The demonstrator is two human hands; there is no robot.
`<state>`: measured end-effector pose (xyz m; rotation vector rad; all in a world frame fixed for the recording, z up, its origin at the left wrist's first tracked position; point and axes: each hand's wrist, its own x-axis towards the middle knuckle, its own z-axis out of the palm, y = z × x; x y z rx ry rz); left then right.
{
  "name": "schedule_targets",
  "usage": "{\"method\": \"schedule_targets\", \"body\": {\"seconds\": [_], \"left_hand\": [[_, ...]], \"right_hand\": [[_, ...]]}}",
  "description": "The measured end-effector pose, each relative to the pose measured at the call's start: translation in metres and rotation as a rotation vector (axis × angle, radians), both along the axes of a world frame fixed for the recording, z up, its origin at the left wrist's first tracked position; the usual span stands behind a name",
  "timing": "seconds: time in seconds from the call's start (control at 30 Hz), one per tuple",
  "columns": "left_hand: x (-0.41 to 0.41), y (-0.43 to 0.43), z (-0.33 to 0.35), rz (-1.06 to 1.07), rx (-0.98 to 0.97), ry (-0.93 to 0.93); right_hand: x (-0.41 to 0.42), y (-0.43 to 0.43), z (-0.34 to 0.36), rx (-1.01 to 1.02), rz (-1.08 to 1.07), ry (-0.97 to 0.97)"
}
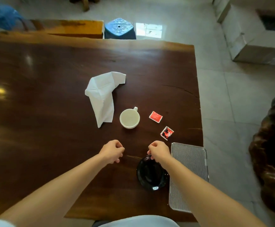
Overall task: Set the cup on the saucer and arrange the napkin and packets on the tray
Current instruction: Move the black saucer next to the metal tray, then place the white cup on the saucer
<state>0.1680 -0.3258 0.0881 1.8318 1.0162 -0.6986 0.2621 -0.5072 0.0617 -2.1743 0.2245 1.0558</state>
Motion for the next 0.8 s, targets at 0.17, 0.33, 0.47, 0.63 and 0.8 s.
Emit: {"method": "schedule_targets", "body": {"seconds": [0.17,0.33,0.47,0.63,0.8], "left_hand": [[0.032,0.028,-0.009,0.030,0.001,-0.025],[0.054,0.049,-0.034,0.107,-0.064,-0.051],[0.062,0.062,-0.059,0.269,-0.163,-0.058],[0.069,0.062,-0.087,0.417,-0.267,-0.030],[0.079,0.054,-0.101,0.487,-0.410,0.015]], "right_hand": [[0.041,0.046,-0.009,-0.025,0.129,-0.042],[0.080,0.085,-0.023,-0.063,0.313,-0.158],[0.115,0.113,-0.032,-0.117,0.439,-0.316],[0.151,0.143,-0.047,-0.165,0.535,-0.403],[0.163,0.164,-0.062,-0.141,0.578,-0.335]]}}
